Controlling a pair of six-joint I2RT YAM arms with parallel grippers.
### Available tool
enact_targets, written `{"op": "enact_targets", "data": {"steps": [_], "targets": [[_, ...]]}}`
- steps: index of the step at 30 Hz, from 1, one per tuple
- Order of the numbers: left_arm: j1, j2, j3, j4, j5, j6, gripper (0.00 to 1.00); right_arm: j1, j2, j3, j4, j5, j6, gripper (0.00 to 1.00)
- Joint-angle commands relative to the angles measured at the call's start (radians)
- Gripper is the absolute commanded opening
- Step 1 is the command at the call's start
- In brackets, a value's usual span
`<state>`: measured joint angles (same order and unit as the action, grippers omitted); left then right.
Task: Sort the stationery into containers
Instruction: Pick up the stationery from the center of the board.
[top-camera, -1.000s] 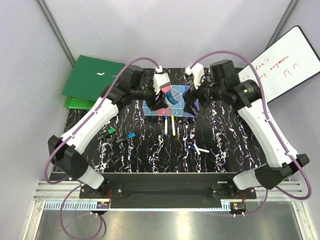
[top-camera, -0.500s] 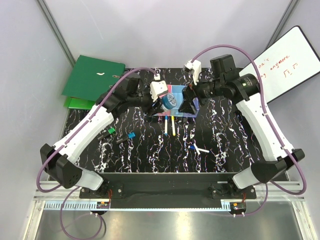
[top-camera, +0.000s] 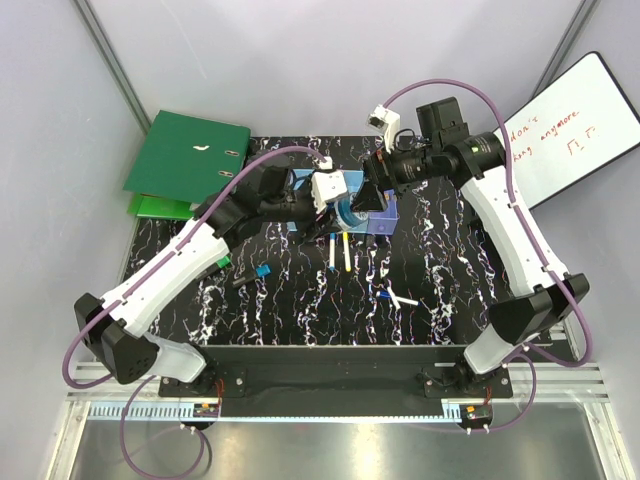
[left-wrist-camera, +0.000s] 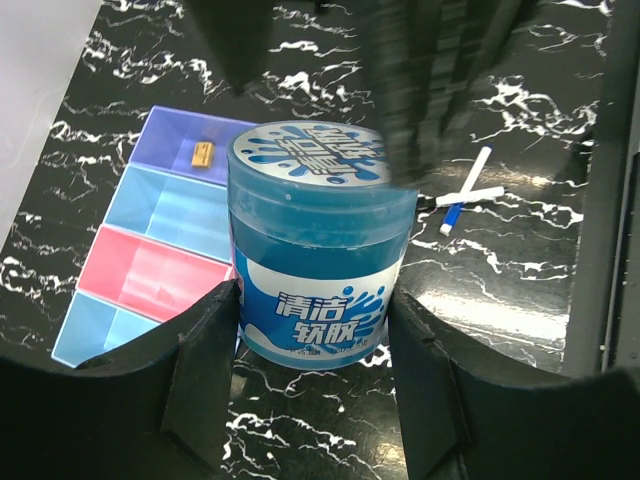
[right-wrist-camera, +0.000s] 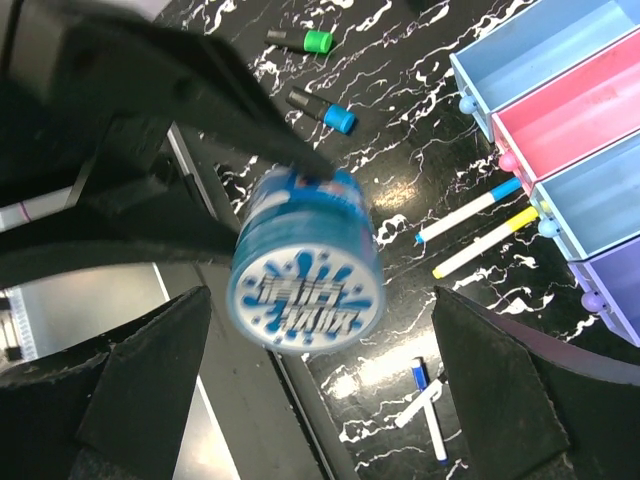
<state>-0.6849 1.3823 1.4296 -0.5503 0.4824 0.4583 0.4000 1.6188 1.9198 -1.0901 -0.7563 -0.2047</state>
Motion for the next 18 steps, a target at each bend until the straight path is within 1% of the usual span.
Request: {"op": "enact_targets", "data": {"steps": [1, 5, 18], "targets": [[-0.018, -0.055, 0.043, 0.095, -0.010, -0.021, 0.00, -0.009, 0.012, 0.050, 0.045, -0.032, 0.059, 1.00], [-0.019, -0.055, 0.051, 0.095, -0.014, -0.020, 0.00, -0.010, 0.013, 0.045, 0.047, -0.018, 0.054, 1.00], [-0.021, -0.025, 0.063, 0.121, -0.054, 0.005, 0.00, -0.010, -0.017, -0.013, 0.050, -0.049, 0.074, 1.00]]}}
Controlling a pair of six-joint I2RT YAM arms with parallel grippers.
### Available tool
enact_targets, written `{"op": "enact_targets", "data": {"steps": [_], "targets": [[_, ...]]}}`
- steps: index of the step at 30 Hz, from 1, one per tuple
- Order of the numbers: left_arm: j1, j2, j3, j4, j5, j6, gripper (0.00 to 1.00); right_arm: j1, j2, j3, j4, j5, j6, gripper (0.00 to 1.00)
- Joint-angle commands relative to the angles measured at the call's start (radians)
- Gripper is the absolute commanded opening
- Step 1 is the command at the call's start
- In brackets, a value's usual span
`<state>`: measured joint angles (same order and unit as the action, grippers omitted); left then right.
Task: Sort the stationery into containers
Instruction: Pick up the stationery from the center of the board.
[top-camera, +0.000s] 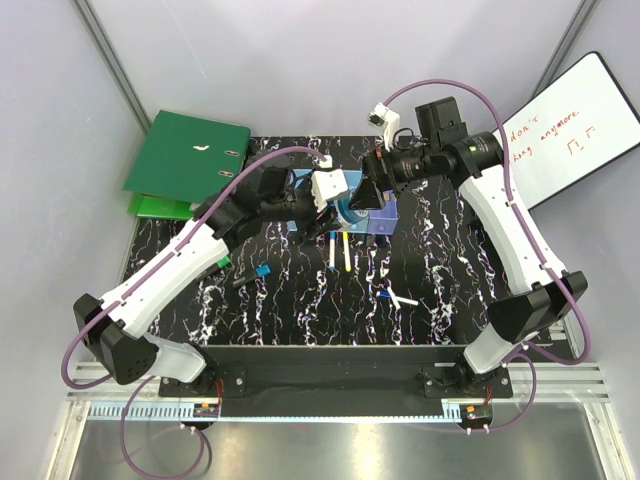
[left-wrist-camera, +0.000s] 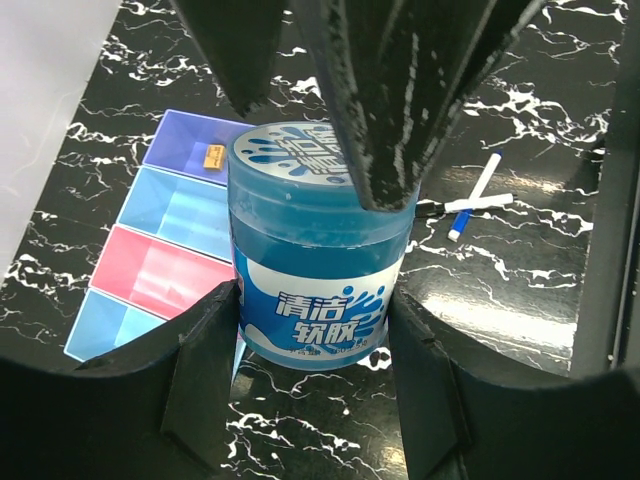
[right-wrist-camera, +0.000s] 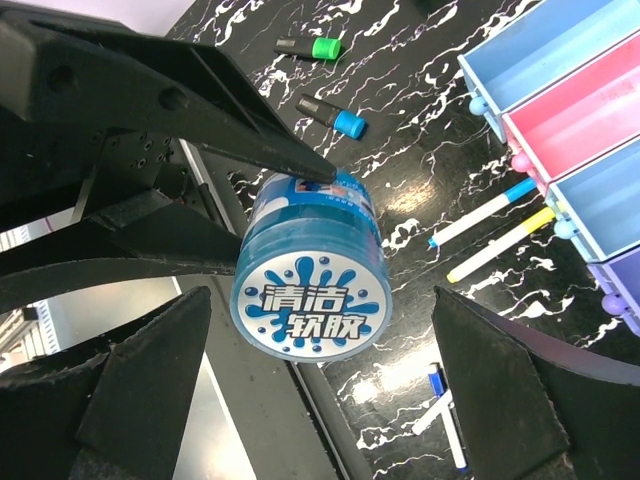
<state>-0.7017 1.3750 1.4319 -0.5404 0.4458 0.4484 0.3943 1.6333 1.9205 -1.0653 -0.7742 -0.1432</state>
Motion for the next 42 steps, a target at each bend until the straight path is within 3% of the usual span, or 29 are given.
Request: {"op": "enact_targets", "data": {"steps": [1, 18, 27, 30, 31, 33, 34, 38, 42], "targets": [[-0.004, -0.014, 0.062, 0.112, -0.019, 0.016, 0.00, -0.005, -0.033, -0.020, 0.027, -0.033, 0.014, 1.00], [-0.007, 0.006, 0.062, 0.117, -0.018, 0.015, 0.00, -0.003, -0.021, -0.014, 0.042, -0.043, 0.033, 0.95], [-0.015, 0.016, 0.059, 0.117, -0.021, 0.022, 0.00, -0.003, -0.029, -0.026, 0.044, -0.028, 0.039, 0.69], [-0.021, 0.018, 0.055, 0.117, -0.033, 0.021, 0.00, -0.003, -0.033, -0.037, 0.044, -0.014, 0.034, 0.51], [-0.021, 0.018, 0.050, 0.119, -0.036, 0.018, 0.05, -0.003, -0.036, -0.038, 0.044, -0.011, 0.033, 0.46], [-0.021, 0.018, 0.047, 0.115, -0.038, 0.018, 0.25, -0.003, -0.038, -0.041, 0.042, -0.001, 0.027, 0.36], [-0.021, 0.016, 0.045, 0.115, -0.041, 0.018, 0.42, -0.003, -0.038, -0.041, 0.042, 0.004, 0.025, 0.33], [-0.022, 0.010, 0.035, 0.109, -0.044, 0.015, 0.73, -0.003, -0.039, -0.043, 0.042, 0.024, 0.024, 0.20], [-0.024, -0.004, 0.016, 0.100, -0.065, 0.010, 0.85, -0.003, -0.041, -0.044, 0.042, 0.064, 0.019, 0.08]]}}
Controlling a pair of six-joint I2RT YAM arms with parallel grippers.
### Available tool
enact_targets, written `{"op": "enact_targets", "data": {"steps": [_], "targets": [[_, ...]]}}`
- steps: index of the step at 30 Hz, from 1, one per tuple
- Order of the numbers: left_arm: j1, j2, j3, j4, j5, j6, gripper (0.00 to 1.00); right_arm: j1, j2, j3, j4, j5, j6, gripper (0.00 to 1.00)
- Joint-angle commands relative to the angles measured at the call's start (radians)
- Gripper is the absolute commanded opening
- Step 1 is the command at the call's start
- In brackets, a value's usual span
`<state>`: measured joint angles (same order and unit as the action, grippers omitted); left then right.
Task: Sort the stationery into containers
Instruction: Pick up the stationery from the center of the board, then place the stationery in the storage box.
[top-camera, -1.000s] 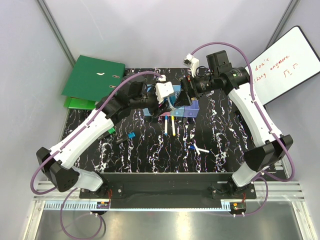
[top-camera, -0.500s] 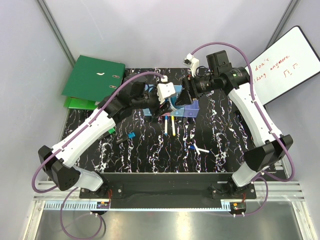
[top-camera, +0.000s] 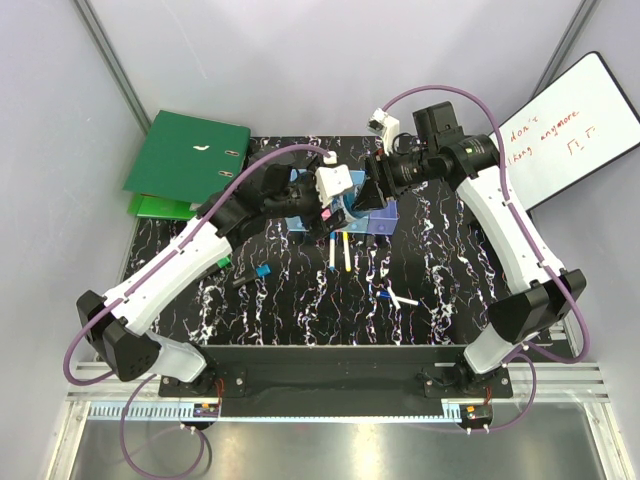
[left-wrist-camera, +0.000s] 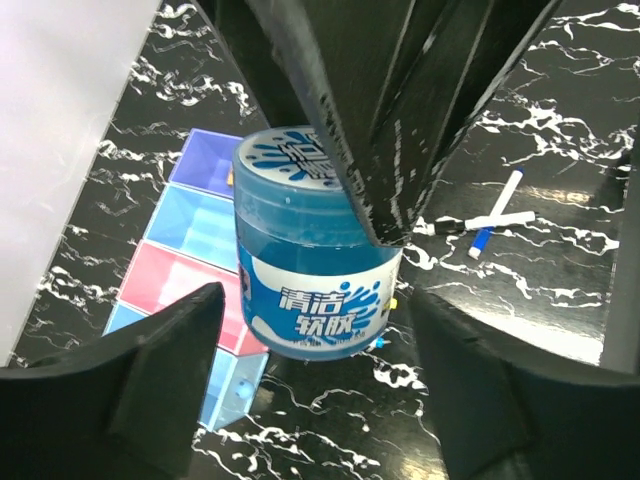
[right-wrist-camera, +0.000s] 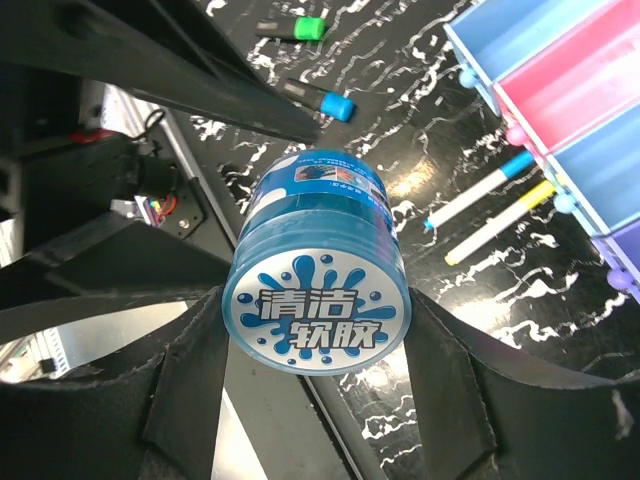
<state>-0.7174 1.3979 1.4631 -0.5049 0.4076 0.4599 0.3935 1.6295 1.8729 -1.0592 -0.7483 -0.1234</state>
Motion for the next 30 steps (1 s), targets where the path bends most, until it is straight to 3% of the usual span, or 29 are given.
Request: {"op": "enact_targets", "data": {"steps": [1, 7, 12, 17, 27, 30], "targets": [[-0.007, -0.033, -0.020, 0.062, -0.030, -0.006, 0.86, -0.002, -0.039, 0.006, 0.038, 0.047, -0.001, 0.06], [-0.007, -0.086, -0.056, 0.028, -0.072, -0.009, 0.89, -0.002, -0.019, 0.022, 0.045, 0.167, -0.018, 0.01], [-0.007, -0.155, -0.113, 0.009, -0.142, -0.007, 0.90, -0.002, 0.039, 0.066, 0.073, 0.401, -0.103, 0.00], [-0.005, -0.227, -0.187, -0.003, -0.205, 0.016, 0.91, -0.008, 0.191, 0.189, 0.054, 0.561, -0.226, 0.00], [0.007, -0.296, -0.262, 0.000, -0.245, 0.020, 0.93, -0.062, 0.564, 0.587, -0.062, 0.650, -0.271, 0.00], [0.016, -0.303, -0.267, 0.000, -0.248, 0.020, 0.93, -0.064, 0.613, 0.618, -0.082, 0.667, -0.285, 0.00]]}}
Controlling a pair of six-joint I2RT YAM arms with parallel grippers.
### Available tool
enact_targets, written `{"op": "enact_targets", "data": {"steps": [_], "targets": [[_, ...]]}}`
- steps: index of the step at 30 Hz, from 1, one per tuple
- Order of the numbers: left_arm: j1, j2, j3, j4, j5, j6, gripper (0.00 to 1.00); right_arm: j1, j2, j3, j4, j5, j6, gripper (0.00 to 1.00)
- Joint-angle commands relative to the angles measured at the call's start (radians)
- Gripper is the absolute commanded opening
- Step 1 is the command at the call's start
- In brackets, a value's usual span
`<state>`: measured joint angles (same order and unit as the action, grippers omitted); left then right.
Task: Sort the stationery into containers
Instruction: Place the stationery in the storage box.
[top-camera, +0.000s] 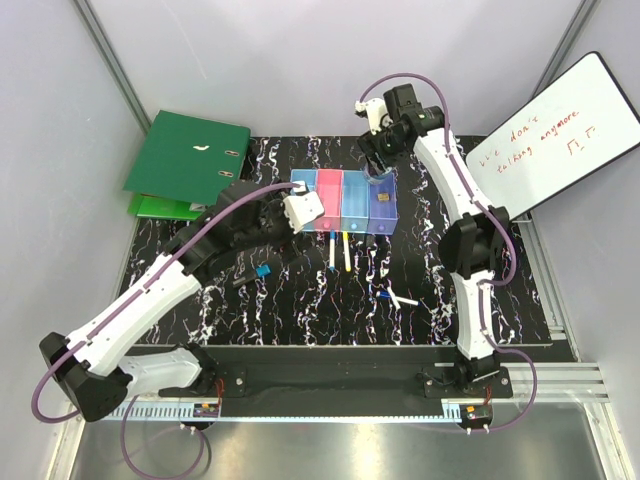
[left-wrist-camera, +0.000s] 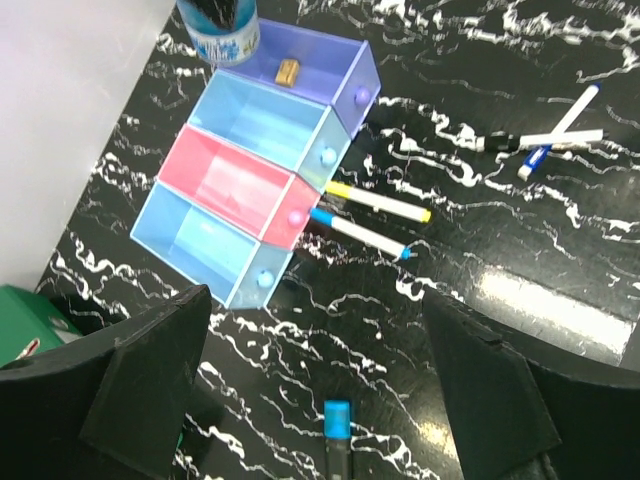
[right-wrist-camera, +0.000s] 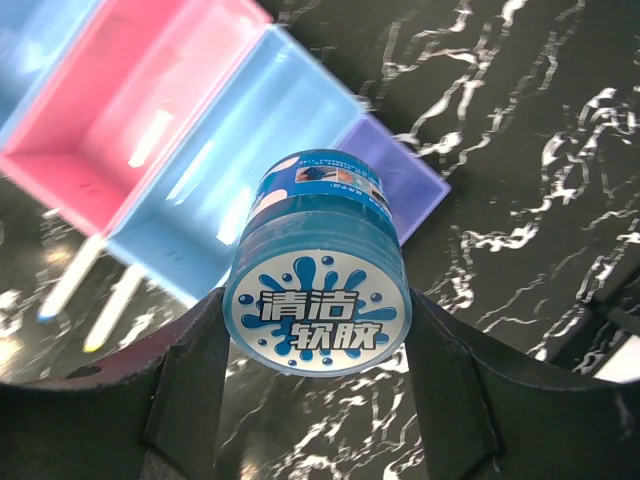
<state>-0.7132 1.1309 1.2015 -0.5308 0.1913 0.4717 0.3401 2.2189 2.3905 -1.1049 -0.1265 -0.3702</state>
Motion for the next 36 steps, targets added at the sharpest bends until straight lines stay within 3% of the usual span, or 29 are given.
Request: {"op": "enact_targets", "data": {"steps": [1, 29, 36], "targets": [[0.014, -0.042, -0.008, 0.026, -0.033, 0.008, 0.93, -0.010, 0.030, 0.096, -0.036, 0.047, -0.042, 0.00], [0.035, -0.022, -0.005, 0.048, -0.041, 0.027, 0.93, -0.018, -0.054, -0.226, -0.061, -0.002, -0.081, 0.00], [0.037, -0.013, 0.004, 0.048, -0.044, 0.033, 0.94, -0.012, -0.042, -0.221, -0.073, -0.027, -0.084, 0.00]]}}
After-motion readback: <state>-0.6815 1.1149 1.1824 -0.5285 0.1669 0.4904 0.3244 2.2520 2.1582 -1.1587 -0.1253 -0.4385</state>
